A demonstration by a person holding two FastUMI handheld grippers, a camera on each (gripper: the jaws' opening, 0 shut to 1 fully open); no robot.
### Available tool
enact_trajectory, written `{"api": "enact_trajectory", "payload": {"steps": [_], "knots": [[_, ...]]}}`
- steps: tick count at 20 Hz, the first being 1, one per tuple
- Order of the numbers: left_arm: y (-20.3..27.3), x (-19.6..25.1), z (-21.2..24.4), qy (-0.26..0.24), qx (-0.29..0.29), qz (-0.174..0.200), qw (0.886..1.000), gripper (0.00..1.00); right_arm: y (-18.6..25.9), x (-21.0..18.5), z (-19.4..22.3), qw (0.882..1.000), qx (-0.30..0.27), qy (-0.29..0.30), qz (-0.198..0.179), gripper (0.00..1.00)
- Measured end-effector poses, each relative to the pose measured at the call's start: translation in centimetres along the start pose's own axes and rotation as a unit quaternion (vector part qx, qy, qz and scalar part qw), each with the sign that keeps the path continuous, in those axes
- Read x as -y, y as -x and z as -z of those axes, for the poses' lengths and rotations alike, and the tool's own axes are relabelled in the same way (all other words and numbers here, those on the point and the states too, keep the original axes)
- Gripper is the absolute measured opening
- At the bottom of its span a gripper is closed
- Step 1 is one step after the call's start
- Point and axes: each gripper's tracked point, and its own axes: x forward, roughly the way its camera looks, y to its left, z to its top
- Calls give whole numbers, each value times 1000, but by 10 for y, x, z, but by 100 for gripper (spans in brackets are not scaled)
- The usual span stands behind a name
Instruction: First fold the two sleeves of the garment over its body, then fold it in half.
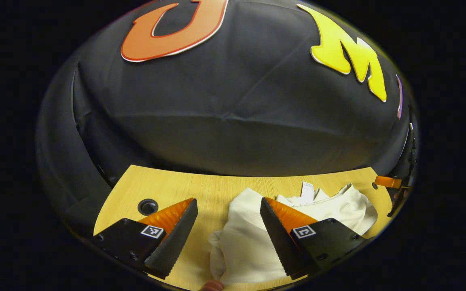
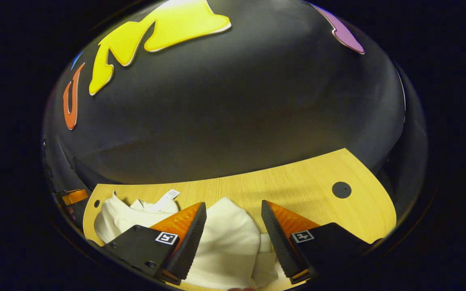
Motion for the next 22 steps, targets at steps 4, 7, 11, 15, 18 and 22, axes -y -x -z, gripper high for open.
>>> {"api": "enact_trajectory", "payload": {"steps": [4, 7, 11, 15, 18, 22], "knots": [[58, -8, -21, 15, 32, -6, 999, 99, 54, -2, -22, 999, 35, 25, 1, 89], [119, 12, -45, 5, 76, -15, 997, 99, 116, -16, -45, 996, 79, 42, -5, 92], [210, 38, -88, -18, 153, -23, 988, 98, 209, -36, -75, 988, 138, 61, -7, 92], [286, 70, -113, -41, 217, -23, 975, 98, 289, -51, -97, 975, 205, 88, -10, 93], [335, 93, -110, -38, 249, -12, 968, 98, 342, -55, -99, 963, 249, 99, -2, 91], [368, 118, -83, -54, 276, -29, 959, 98, 389, -58, -69, 955, 279, 95, 19, 94]]}}
